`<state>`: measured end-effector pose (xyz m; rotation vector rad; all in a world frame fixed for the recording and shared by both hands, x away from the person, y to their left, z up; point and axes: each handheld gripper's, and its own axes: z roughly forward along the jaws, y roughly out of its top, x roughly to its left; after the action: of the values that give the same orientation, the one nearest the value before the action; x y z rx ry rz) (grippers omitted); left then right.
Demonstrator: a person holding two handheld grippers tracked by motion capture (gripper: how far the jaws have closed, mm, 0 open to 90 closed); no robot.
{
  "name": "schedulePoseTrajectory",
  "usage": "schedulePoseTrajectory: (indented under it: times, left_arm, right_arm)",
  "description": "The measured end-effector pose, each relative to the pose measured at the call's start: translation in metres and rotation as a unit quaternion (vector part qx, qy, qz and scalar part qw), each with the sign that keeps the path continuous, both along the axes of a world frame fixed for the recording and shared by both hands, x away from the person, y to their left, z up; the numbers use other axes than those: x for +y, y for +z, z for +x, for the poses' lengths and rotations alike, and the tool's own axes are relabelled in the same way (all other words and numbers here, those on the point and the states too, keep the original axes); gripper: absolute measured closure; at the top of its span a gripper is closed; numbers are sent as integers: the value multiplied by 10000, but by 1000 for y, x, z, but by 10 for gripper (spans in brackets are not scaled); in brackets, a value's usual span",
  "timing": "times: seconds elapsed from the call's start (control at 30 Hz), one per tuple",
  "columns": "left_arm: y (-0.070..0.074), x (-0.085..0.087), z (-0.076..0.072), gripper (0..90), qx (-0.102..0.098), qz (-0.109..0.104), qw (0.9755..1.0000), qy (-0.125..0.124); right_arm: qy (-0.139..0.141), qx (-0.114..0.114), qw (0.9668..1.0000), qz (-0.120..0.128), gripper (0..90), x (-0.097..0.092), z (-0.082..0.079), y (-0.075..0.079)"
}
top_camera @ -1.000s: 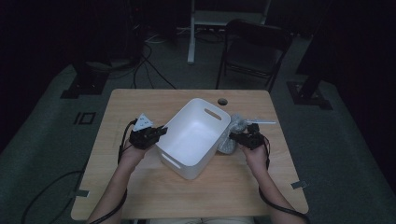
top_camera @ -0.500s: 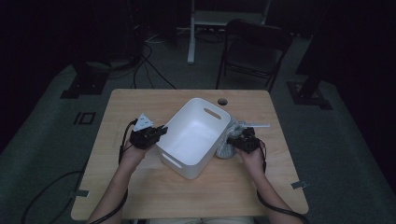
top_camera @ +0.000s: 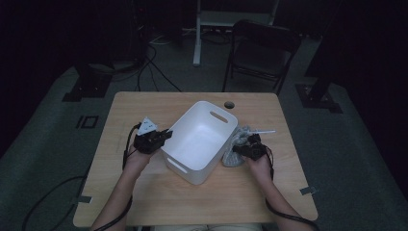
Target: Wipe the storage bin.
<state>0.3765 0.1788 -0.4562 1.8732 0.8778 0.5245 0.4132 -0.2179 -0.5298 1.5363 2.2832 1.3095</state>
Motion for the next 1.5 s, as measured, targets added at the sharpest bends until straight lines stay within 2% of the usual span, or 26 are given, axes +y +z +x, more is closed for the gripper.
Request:
schedulePoseTrajectory:
  times: [0.13,0.3,0.43,0.53,0.63,0.8,0.93,1.13,1.5]
  left_arm:
    - [0,0,1,845,19,-26,10000,-29]
    - [0,0,1,845,25,-38,10000,-33]
    - [0,0,2,844,28,-51,10000,-56]
    - [0,0,2,845,35,-66,9999,-94]
    - [-1,1,2,845,45,-102,9999,-132]
    - [-1,1,3,839,38,-94,9998,-170]
    - [-1,1,3,839,26,-86,9998,-192]
    - [-1,1,3,839,13,-55,9998,-189]
    - [0,1,3,834,14,-57,9998,-206]
  right_arm:
    - [95,-162,9998,66,737,-8,-12,14]
    - [122,-592,9974,398,737,-19,-34,41]
    - [112,-1038,9922,680,737,-21,-46,64]
    - [131,-1252,9892,754,737,-16,-46,77]
    - [92,-1231,9899,692,737,-12,-41,74]
    - [40,-1045,9931,529,737,-5,-32,62]
    - [0,-852,9951,497,737,-5,-28,52]
    - [-18,-843,9958,369,738,-4,-27,49]
    - [-28,-619,9978,247,737,-2,-22,32]
